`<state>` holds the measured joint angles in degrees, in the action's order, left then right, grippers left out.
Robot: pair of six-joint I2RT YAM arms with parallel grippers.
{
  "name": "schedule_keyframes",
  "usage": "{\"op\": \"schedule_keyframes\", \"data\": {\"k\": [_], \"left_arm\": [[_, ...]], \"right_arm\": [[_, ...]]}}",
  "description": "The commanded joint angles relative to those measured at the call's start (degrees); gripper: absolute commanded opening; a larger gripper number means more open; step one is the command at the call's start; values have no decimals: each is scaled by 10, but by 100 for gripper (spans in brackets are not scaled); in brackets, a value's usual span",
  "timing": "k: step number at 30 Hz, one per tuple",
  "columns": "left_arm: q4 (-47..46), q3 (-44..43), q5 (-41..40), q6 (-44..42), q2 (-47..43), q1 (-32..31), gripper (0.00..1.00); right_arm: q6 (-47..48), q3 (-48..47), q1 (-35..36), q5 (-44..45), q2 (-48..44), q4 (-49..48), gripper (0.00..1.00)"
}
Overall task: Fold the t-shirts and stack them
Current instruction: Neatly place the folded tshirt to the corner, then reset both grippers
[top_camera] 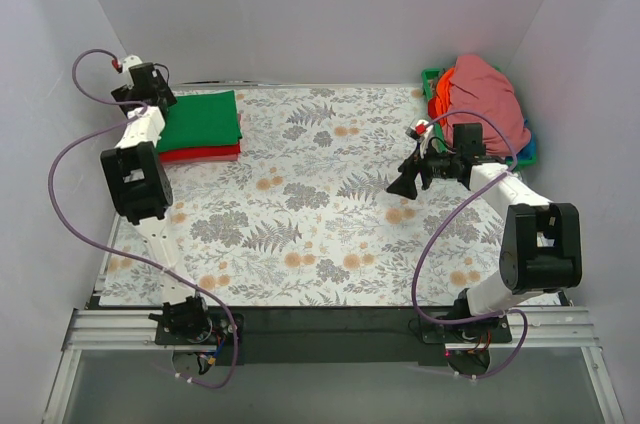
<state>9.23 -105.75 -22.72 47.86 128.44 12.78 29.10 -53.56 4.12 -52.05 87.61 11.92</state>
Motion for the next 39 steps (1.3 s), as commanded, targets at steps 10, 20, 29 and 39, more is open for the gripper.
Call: {"op": "schedule_keyframes", "data": {"k": [10, 20, 29, 39], "left_arm": [[36, 206, 230, 115, -369, -2, 87], [80, 454, 535, 146, -635, -6, 88], [119, 540, 527, 124, -737, -49, 89], [146, 542, 472, 91, -768, -95, 90]], "right_arm": [[50, -31, -5, 33, -30, 40, 89], [40, -50, -17, 174, -140, 62, 94], [-201, -10, -86, 458, -270, -17, 98], [-201, 31, -87, 548, -337, -25, 98]]}}
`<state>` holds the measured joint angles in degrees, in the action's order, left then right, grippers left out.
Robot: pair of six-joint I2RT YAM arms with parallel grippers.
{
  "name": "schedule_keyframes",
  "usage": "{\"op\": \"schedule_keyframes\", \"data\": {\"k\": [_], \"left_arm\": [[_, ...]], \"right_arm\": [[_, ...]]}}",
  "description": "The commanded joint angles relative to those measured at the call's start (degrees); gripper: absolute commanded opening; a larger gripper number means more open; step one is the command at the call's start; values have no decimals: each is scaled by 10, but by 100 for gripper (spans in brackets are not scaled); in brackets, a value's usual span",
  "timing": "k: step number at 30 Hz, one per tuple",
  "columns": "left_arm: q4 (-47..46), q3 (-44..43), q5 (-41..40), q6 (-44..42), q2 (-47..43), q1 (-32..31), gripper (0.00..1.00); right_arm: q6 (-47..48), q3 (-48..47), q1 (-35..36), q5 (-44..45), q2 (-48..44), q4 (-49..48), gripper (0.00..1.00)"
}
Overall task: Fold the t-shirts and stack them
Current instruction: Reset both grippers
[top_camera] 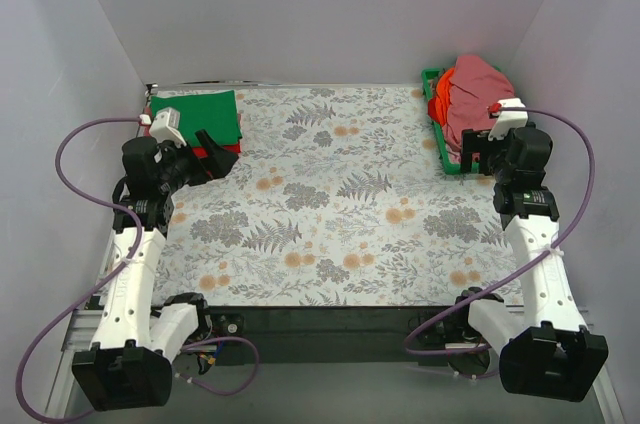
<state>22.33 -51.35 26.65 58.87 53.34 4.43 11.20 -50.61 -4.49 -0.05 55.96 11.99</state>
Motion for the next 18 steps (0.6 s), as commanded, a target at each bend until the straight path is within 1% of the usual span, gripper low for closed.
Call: {"op": "schedule_keyframes", "data": {"k": [1, 6, 11, 15, 18], "left_arm": [[16, -2, -24, -20, -17, -13, 90], [16, 2, -34, -23, -24, -21, 90], [18, -2, -37, -24, -22, -26, 90], [22, -10, -38, -26, -18, -28, 90], [25, -15, -40, -29, -15, -31, 90]], "right_arm": [[-26, 0, -1, 25, -23, -26, 98], [-22, -1, -1, 29, -30, -25, 98], [-7, 1, -1, 5, -34, -18, 98], [-14, 1, -1, 8, -36, -19, 97], [-16, -5, -1, 8, -40, -18, 99]]}}
